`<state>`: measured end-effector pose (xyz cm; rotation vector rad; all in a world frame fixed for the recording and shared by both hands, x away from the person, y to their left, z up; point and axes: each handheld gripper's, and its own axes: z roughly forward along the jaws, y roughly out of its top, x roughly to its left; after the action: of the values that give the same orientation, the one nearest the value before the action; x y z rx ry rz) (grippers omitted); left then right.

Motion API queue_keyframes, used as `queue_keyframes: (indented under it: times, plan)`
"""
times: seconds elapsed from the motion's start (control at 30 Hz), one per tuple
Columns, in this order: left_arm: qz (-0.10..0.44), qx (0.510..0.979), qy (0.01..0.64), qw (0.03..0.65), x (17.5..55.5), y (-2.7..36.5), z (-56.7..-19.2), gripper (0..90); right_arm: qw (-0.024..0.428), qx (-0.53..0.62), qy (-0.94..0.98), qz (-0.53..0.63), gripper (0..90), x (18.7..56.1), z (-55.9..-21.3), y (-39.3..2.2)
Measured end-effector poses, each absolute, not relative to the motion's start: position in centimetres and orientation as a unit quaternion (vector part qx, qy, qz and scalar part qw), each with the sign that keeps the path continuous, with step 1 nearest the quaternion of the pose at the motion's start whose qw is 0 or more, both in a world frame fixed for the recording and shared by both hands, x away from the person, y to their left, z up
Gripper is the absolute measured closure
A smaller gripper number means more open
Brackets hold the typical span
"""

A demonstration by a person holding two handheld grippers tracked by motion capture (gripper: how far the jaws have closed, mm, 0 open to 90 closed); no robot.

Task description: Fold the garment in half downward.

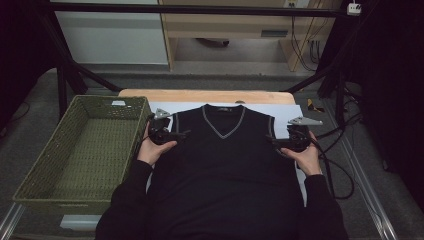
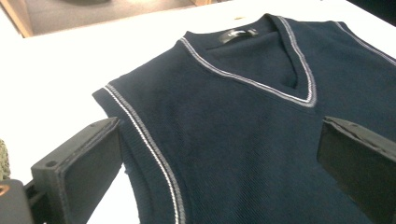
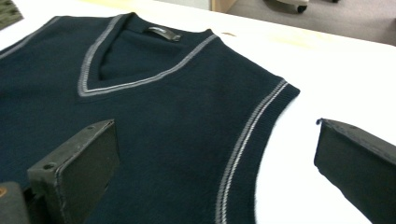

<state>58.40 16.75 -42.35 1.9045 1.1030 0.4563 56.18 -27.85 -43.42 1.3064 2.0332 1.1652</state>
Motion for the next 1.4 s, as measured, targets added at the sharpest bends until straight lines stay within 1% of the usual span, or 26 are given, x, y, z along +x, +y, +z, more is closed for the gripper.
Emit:
queue_keyframes:
  times: [0.07,0.27,0.5,0.6,0.73,0.87,1.0,1.2,1.4]
  plan:
    - [0.182,0.762,0.447,0.433,58.9,16.8,-42.6,0.0,0.227,0.474,0.742,0.416,1.5,56.8,-43.7,-28.0]
    - [0.182,0.761,0.47,0.409,60.2,17.1,-43.7,1.9,0.222,0.486,0.744,0.401,4.2,58.1,-44.6,-28.3]
    - [0.188,0.756,0.495,0.386,61.6,17.7,-44.7,4.4,0.22,0.497,0.745,0.386,8.7,59.2,-45.4,-28.5]
    - [0.19,0.754,0.498,0.383,62.1,17.7,-45.2,6.4,0.216,0.502,0.743,0.387,12.8,59.6,-45.5,-28.6]
    - [0.193,0.755,0.505,0.371,62.6,17.9,-46.0,11.9,0.21,0.507,0.745,0.38,17.9,60.2,-45.8,-28.8]
    - [0.205,0.76,0.505,0.354,63.0,18.0,-46.7,19.5,0.203,0.515,0.746,0.37,23.9,60.8,-46.3,-28.8]
    - [0.205,0.767,0.505,0.34,63.4,18.0,-47.4,27.6,0.202,0.52,0.748,0.359,27.6,61.3,-46.9,-28.6]
    - [0.197,0.763,0.508,0.348,63.7,18.3,-47.8,37.0,0.199,0.531,0.745,0.353,35.7,61.9,-47.3,-28.6]
    - [0.197,0.761,0.509,0.35,63.6,18.1,-47.8,44.0,0.185,0.537,0.743,0.353,44.2,62.1,-47.8,-28.3]
